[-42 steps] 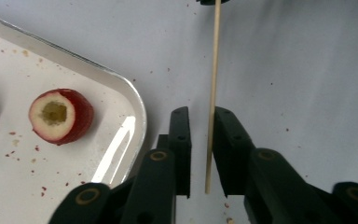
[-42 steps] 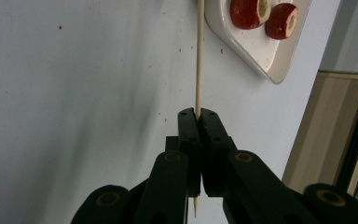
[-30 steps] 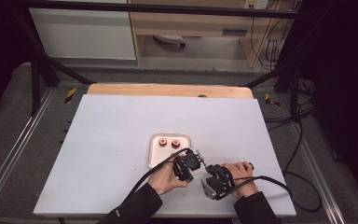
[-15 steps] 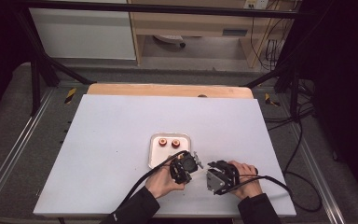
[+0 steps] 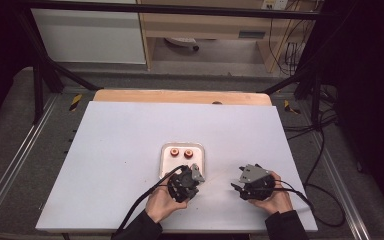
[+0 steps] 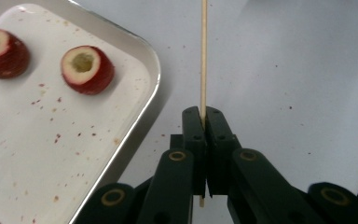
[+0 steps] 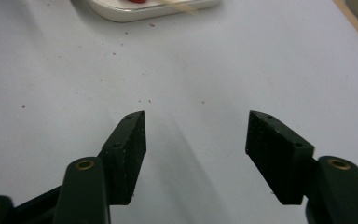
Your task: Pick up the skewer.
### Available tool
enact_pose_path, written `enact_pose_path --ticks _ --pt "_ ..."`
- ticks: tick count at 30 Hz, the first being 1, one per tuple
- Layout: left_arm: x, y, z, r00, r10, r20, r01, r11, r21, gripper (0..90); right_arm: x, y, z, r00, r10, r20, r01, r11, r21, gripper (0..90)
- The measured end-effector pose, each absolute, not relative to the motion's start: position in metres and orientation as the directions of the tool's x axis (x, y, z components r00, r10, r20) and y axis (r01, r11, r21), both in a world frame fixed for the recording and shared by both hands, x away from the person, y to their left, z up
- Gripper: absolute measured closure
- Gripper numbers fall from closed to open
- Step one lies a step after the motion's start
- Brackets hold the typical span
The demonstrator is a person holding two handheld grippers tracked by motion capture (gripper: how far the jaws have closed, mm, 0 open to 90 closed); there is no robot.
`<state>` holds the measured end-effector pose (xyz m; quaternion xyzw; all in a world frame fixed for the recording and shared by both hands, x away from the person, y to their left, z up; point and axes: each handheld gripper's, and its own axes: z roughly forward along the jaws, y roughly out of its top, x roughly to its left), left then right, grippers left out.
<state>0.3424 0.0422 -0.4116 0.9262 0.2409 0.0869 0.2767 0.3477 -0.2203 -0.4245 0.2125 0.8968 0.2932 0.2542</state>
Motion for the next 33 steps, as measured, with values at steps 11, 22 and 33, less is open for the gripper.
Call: enact_pose_path --ticks 11,22,33 --pt "0.328 0.08 -0.421 0.79 0.612 -0.038 0.458 -0.548 0.699 88.5 0.354 -0.229 -0.428 -0.714 0.696 -0.074 0.466 0.551 0.693 13.7" --pt "0.313 0.11 -0.434 0.714 0.692 -0.105 0.498 -0.397 0.771 88.4 0.361 -0.221 -0.424 -0.678 0.732 0.068 0.556 0.45 0.699 4.0" --pt "0.307 0.125 -0.439 0.692 0.711 -0.126 0.502 -0.349 0.792 88.3 0.371 -0.201 -0.41 -0.66 0.742 0.117 0.587 0.413 0.696 3.1"
